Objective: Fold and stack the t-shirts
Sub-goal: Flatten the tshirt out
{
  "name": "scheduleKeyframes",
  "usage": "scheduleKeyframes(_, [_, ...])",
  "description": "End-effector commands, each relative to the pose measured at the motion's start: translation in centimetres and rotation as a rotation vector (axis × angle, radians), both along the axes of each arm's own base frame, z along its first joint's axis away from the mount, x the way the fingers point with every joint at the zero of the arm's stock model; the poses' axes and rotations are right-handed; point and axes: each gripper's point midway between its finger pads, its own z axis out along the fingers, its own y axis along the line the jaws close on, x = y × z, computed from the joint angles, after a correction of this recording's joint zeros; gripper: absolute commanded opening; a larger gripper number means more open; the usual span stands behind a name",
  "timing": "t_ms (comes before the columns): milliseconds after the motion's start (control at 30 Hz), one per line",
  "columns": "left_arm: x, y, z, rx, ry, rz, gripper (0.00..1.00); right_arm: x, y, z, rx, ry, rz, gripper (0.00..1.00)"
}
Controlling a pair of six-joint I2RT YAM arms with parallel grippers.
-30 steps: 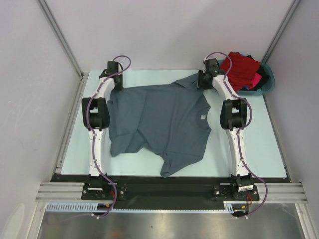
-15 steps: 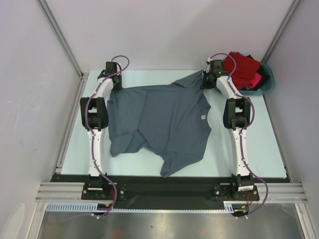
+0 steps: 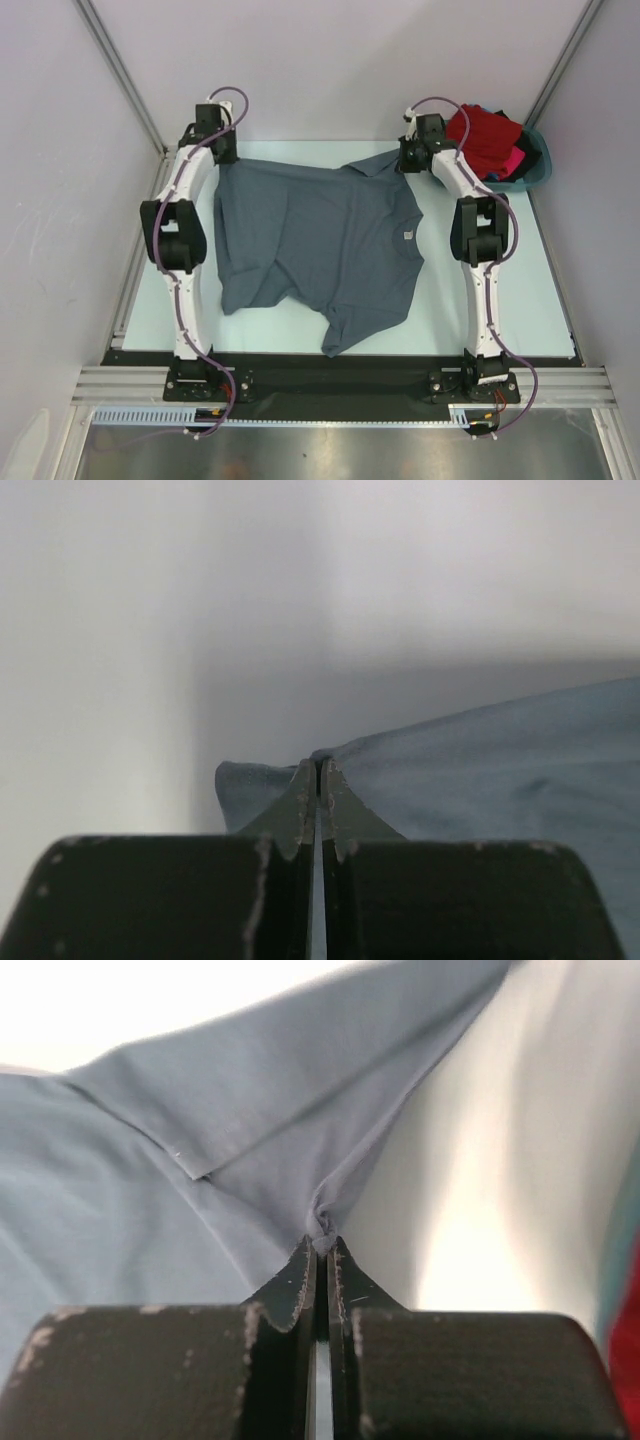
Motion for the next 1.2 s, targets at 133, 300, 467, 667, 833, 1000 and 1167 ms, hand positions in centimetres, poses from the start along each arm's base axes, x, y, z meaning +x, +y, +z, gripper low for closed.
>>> scheduleKeyframes(133, [-1.8, -0.7, 13.2, -0.058, -0.213, -0.035, 0.00, -1.2, -0.7, 14.0, -0.022, -0.229, 0.012, 0.00])
scheduleKeyframes(300, [-4.8, -1.1, 17.8, -0.083, -0.277, -0.035, 0.00, -4.9, -1.4, 19.5, -0.019, -0.296, -0.007, 0.00])
scheduleKeyframes(467, [-7.9, -1.2, 21.4, -0.067, -0.319, -0.035, 0.00, -9.3, -2.3, 25.2, -0.043, -0.390, -0.030, 0.00])
scheduleKeyframes(667, [-13.6, -1.6, 28.5, -0.086, -0.426, -0.062, 0.00, -16.5, -3.1, 35.4, -0.022, -0.578, -0.052, 0.00])
scheduleKeyframes(833, [-19.3, -3.1, 32.8, -0.143, -0.466, -0.126, 0.00, -23.9, -4.0, 41.4, -0.008, -0.681, -0.065, 0.00])
scheduleKeyframes(1000, [-26.8, -4.2, 37.8, -0.187, -0.566, -0.179, 0.00, -30.0, -4.2, 44.8, 0.035, -0.743, -0.051, 0.00])
scheduleKeyframes(1167, [-34.3, -5.6, 42.5, -0.223, -0.660, -0.272, 0.00, -34.9, -4.4, 47.5, 0.084, -0.802, -0.020, 0.00])
